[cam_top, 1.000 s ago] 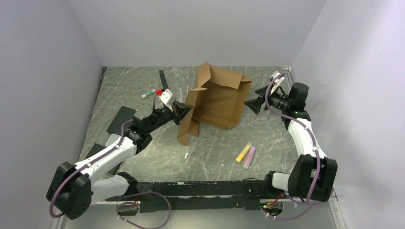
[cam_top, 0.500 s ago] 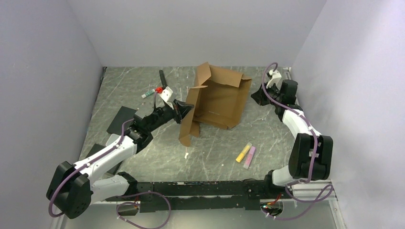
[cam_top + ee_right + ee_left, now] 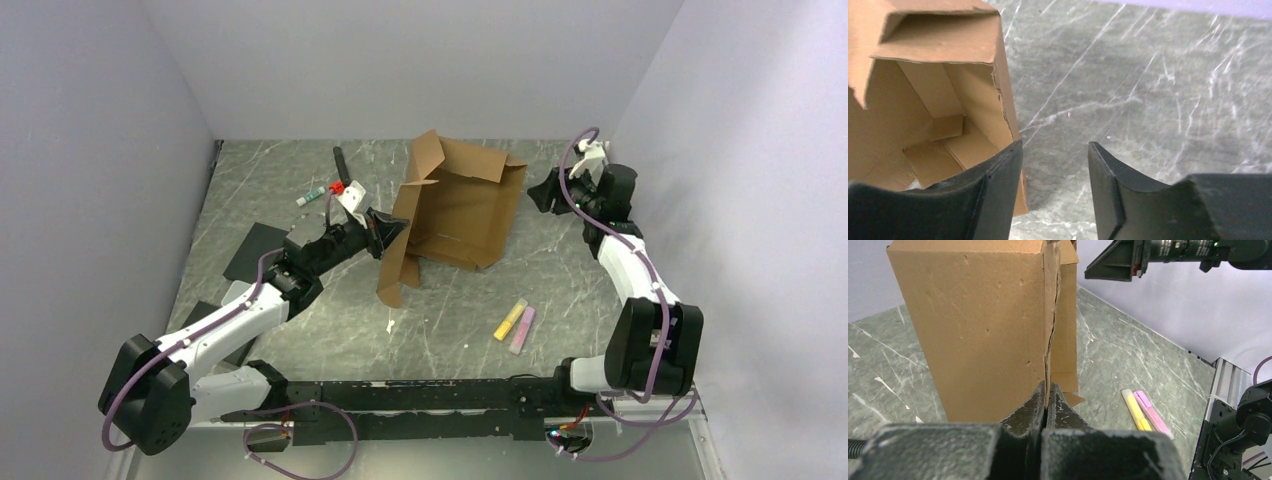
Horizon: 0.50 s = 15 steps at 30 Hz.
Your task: Fold the paper box
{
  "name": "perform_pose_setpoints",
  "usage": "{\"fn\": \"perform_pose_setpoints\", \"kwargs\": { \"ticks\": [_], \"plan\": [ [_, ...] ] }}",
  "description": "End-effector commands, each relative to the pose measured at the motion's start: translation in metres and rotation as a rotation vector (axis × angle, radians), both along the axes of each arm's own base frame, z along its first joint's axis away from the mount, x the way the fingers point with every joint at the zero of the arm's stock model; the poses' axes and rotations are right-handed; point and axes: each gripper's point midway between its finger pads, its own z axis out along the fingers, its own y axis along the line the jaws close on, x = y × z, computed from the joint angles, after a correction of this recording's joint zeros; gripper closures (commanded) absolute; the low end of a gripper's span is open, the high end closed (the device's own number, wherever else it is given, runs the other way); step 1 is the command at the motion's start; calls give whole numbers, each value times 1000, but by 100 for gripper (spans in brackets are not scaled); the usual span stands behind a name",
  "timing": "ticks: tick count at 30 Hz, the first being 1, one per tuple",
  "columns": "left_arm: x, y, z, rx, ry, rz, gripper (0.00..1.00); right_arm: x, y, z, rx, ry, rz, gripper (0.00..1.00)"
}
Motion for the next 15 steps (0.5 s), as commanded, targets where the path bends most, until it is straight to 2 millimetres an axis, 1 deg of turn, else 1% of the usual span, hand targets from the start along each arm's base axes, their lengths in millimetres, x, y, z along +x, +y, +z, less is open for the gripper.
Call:
{"fn": "perform_pose_setpoints", "kwargs": {
  "ticks": [1,3,6,10,13,14,15],
  "plan": [
    [0,-1,20,-32,-29,2,100,-10,9,28,2,-97,108,42],
    [-1,-2,22,-37,-28,-2,100,-8,14,26,23,-92,133,41],
    [-1,-4,24,-46,-28,-8,100,2,15,20,40,-55,121,40],
    [-3,-4,25,-56,-24,-10,100,11,21,15,64,-27,116,42],
    [-4,-6,25,-59,-21,-13,100,15,31,12,59,-21,122,48],
    [-4,-6,25,-62,-19,-14,100,16,33,13,53,-23,117,54],
    [-4,-6,26,-65,-19,-14,100,17,36,13,49,-25,116,62]
  ]
}}
